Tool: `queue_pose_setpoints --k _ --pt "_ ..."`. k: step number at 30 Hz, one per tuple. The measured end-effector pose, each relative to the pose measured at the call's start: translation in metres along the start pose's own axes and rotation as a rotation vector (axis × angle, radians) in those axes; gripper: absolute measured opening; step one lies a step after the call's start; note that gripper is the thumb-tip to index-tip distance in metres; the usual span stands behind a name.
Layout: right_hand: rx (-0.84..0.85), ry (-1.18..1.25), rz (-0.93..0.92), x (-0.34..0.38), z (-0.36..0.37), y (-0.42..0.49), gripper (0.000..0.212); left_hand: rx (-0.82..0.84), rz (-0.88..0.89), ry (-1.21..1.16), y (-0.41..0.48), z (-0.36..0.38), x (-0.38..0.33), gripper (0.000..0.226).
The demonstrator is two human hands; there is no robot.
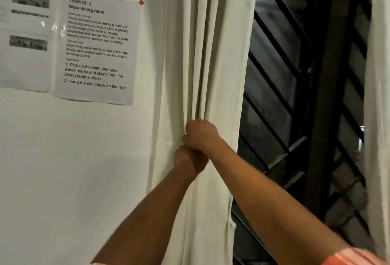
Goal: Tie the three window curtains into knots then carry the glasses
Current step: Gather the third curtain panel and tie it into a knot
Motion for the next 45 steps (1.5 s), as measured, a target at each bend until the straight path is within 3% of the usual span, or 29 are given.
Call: queue_pose_setpoints --k 2,8,11,15,18,22,23,24,28,31,35,39,42,45 --pt "-0.014 0.011 0.025 -0.003 0.0 -0.005 0.022 -0.003 0.023 0.019 -0.003 0.004 0.0 0.037" --pt "-0.469 0.105 0.027 -0.005 -0.106 0.015 0.007 -0.038 0.142 0.138 -0.015 -0.012 -0.017 0.036" --pt "-0.429 0.125 0.054 -0.01 -0.101 0.009 0.006 -0.041 0.165 0.184 -0.024 -0.012 -0.022 0.032" --pt "-0.234 0.172 0.088 -0.01 -0.013 -0.03 0.009 -0.002 0.198 0.298 -0.028 -0.002 -0.019 0.038" --pt "-0.104 0.265 0.097 -0.005 0.04 -0.063 0.022 0.268 0.229 0.341 -0.052 0.045 0.0 0.045" --pt "0.0 0.239 0.097 -0.018 0.077 -0.092 0.023 0.984 0.053 0.267 -0.117 0.091 0.033 0.049" --pt "-0.009 0.229 0.111 -0.024 0.081 -0.095 0.025 1.023 0.037 0.245 -0.124 0.085 0.036 0.042" --pt "-0.025 0.221 0.13 -0.029 0.082 -0.096 0.024 0.935 0.069 0.259 -0.122 0.071 0.035 0.035" --pt "-0.027 0.189 0.114 -0.035 0.079 -0.096 0.01 0.118 0.195 0.271 -0.09 -0.017 -0.001 0.023" --pt "-0.114 0.24 0.109 -0.033 0.084 -0.096 0.027 -0.198 0.255 0.15 -0.075 -0.052 -0.032 0.029" --pt "-0.132 0.394 0.123 -0.026 0.09 -0.099 0.025 -0.321 0.315 0.243 -0.051 -0.06 -0.058 0.052" --pt "-0.136 0.289 0.066 -0.024 0.081 -0.103 0.018 -0.417 0.279 0.334 -0.017 -0.079 -0.076 0.075" --pt "-0.131 0.237 0.068 -0.028 0.078 -0.104 0.018 -0.529 0.314 0.381 0.002 -0.107 -0.097 0.081" --pt "-0.135 0.224 0.044 -0.032 0.079 -0.102 0.019 -0.521 0.309 0.406 0.023 -0.132 -0.113 0.081"
Point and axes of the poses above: each hand's wrist, its own y-axis towards the middle knuckle, its own z-axis out of the palm, x = y × z, the point moved 5 cm from there along y, towards the middle knuckle, and after that the axes turned 4 degrees about y, right-handed, at the moved point
